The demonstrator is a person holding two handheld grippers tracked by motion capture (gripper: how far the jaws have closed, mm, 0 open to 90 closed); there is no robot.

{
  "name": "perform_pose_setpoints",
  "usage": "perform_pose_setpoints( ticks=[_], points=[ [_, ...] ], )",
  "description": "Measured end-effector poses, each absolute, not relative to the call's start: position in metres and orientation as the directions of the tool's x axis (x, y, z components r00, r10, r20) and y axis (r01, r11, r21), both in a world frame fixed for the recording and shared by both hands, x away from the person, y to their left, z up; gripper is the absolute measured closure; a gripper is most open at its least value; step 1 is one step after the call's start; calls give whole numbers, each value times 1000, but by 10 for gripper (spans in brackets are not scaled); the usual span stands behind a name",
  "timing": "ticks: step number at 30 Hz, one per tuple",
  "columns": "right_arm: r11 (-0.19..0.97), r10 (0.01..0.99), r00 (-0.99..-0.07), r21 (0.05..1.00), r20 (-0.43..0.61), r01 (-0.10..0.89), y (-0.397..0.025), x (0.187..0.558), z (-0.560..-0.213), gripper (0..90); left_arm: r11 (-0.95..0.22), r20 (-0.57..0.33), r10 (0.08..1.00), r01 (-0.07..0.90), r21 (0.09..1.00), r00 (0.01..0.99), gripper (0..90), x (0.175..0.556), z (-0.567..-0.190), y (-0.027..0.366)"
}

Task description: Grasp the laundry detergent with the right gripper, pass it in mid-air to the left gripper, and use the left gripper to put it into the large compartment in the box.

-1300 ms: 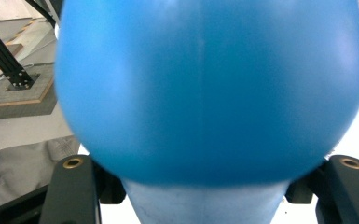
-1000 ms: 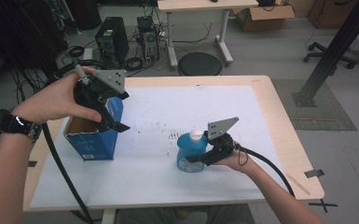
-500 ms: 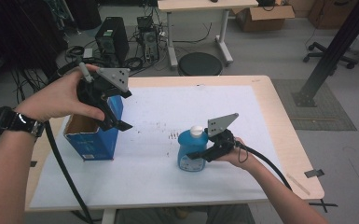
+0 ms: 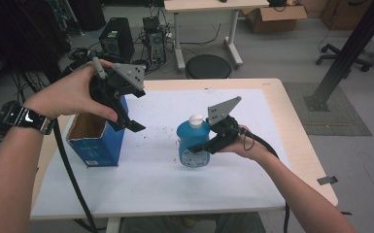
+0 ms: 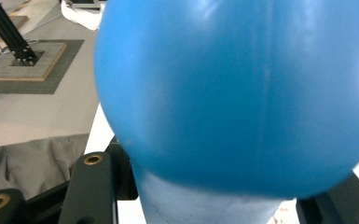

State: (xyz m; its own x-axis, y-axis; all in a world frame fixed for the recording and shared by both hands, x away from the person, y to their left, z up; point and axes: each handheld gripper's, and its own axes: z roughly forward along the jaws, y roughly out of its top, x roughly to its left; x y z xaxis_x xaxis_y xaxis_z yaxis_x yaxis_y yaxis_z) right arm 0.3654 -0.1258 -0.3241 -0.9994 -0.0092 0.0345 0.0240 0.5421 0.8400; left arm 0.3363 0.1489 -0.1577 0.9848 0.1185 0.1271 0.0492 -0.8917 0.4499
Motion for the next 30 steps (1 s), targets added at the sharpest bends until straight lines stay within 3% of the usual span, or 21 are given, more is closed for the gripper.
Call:
perform_pose_setpoints(
  ticks=[12, 30],
  points=[
    [549, -60, -998, 836, 26, -11, -88, 382, -293, 435, -902, 133, 117, 49, 429, 984, 44, 338, -146, 133],
    [551, -134, -991, 831, -2, -76, -57, 377, -267, 434, -917, 122, 114, 57, 395, 986, 44, 344, -148, 110]
  ],
)
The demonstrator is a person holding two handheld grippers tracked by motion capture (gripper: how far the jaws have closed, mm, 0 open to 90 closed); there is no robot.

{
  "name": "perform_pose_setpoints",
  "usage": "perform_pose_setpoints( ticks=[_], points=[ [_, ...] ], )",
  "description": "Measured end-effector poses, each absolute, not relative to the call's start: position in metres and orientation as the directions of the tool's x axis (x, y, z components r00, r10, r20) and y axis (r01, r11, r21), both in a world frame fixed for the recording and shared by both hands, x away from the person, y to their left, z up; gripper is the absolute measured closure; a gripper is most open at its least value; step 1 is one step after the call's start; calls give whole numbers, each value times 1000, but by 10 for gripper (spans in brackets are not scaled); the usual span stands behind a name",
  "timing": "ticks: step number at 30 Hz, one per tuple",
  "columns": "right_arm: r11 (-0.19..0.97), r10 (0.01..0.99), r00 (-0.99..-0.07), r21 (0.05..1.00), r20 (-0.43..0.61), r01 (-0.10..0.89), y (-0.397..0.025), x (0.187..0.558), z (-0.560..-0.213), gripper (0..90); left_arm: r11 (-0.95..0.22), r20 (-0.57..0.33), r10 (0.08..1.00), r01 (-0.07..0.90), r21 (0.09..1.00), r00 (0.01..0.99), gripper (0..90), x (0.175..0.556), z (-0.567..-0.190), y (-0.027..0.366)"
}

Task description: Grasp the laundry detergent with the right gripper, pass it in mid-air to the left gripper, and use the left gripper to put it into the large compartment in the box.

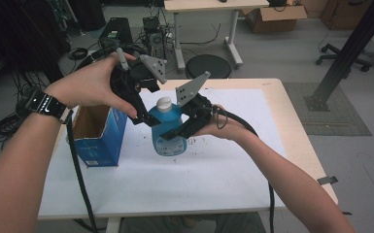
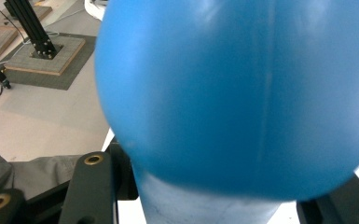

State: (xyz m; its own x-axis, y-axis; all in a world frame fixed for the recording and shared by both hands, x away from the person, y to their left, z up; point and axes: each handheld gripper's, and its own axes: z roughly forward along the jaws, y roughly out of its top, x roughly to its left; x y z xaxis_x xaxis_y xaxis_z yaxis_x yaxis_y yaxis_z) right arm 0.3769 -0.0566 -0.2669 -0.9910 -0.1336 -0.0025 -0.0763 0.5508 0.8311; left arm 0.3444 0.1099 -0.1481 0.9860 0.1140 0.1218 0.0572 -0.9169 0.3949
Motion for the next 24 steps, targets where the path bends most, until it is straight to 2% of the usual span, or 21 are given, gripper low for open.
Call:
perform_pose_setpoints(
  ticks=[15, 24],
  points=[
    [552, -141, -990, 829, -13, -89, -54, 376, -263, 434, -934, 117, 123, 75, 350, 985, 73, 348, -162, 96],
    [555, -135, -991, 827, -17, -90, -55, 376, -264, 434, -936, 111, 114, 70, 345, 987, 178, 348, -163, 93]
  ],
)
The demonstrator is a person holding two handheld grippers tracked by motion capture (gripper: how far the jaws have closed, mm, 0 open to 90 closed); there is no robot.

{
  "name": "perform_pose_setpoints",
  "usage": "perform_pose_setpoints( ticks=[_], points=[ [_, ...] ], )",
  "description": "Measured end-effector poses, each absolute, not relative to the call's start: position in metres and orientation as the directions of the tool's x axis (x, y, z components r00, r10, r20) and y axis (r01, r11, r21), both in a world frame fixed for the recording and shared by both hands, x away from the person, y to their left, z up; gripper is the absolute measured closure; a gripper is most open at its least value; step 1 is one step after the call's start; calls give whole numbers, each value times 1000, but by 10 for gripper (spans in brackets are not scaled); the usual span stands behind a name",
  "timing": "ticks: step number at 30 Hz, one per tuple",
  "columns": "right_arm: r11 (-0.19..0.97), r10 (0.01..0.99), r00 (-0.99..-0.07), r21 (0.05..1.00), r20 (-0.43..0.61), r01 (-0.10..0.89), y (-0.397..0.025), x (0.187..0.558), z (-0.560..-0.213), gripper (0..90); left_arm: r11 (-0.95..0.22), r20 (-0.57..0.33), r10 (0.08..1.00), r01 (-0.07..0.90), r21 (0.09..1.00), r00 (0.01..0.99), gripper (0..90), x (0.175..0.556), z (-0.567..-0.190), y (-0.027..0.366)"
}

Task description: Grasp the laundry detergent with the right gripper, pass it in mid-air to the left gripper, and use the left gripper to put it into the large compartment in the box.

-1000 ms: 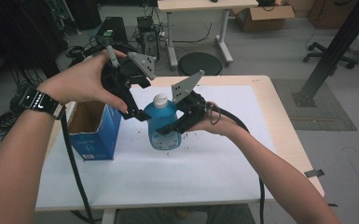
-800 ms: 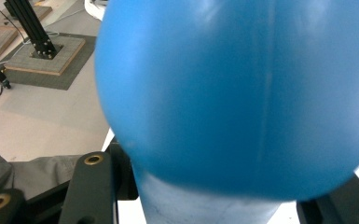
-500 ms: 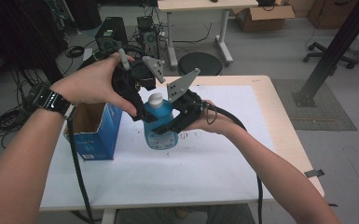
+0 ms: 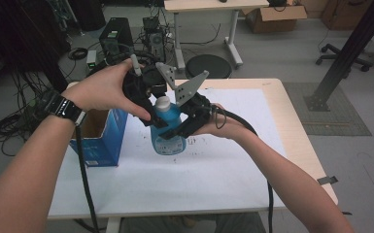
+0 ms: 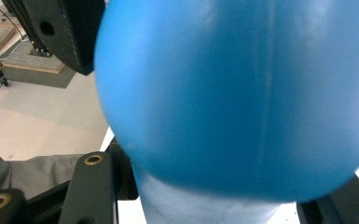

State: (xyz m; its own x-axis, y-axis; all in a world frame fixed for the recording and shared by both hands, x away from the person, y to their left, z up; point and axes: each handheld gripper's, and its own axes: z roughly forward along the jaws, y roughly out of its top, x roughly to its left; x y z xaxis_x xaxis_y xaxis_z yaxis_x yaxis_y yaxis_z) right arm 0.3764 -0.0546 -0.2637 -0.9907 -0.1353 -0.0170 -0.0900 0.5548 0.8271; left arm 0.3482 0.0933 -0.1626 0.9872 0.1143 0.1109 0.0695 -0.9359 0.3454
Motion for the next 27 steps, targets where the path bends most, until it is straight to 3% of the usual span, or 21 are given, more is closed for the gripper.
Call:
perform_pose_setpoints(
  ticks=[18, 27],
  points=[
    [560, -139, -990, 823, -18, -93, -54, 374, -263, 433, -940, 109, 99, 57, 336, 989, 327, 345, -163, 91],
    [566, -138, -990, 819, -17, -93, -54, 375, -264, 433, -942, 105, 94, 54, 331, 990, 360, 345, -163, 88]
  ],
)
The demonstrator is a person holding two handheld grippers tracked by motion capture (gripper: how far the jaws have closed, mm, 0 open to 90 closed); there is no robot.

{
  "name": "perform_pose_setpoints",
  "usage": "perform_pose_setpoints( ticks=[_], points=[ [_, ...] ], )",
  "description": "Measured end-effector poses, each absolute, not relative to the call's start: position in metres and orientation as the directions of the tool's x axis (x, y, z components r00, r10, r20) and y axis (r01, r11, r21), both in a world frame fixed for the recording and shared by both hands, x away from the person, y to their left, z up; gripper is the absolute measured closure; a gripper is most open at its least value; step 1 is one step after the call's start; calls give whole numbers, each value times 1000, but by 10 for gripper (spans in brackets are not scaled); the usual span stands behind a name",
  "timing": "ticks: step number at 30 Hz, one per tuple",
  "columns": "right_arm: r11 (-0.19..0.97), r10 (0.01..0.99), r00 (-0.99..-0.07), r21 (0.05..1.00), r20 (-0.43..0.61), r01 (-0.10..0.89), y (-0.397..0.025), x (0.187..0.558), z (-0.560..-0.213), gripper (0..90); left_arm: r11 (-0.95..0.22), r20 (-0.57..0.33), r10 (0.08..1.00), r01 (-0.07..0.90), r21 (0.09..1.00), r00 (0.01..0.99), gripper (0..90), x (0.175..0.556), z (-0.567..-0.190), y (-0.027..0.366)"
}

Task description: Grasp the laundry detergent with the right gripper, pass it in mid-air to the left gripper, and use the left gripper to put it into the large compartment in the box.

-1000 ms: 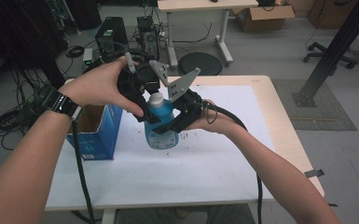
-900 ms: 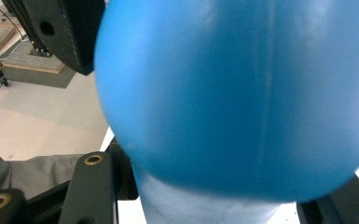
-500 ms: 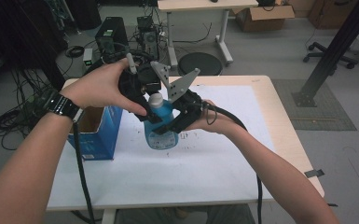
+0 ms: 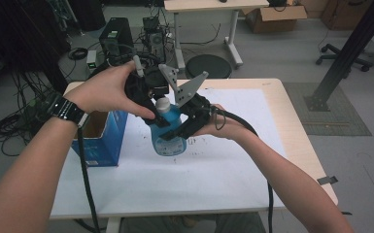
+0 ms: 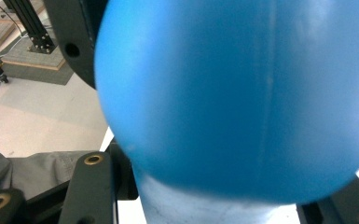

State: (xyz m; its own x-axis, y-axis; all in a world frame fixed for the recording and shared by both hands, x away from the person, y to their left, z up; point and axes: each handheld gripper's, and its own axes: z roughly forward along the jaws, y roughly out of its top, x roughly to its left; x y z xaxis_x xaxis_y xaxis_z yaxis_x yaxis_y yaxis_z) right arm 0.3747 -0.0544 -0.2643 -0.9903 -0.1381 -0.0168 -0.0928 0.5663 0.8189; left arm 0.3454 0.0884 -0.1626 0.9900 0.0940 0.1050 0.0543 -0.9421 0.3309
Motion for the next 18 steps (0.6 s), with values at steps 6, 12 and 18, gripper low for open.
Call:
perform_pose_setpoints(
  ticks=[6, 12, 18],
  points=[
    [567, -138, -990, 818, -18, -94, -55, 375, -264, 433, -945, 99, 94, 57, 323, 991, 374, 346, -164, 87],
    [573, -139, -990, 814, -18, -95, -55, 375, -265, 433, -945, 90, 96, 63, 321, 991, 376, 346, -165, 86],
    [569, -144, -990, 817, -11, -92, -55, 376, -265, 432, -944, 81, 100, 69, 323, 992, 380, 348, -164, 86]
  ],
)
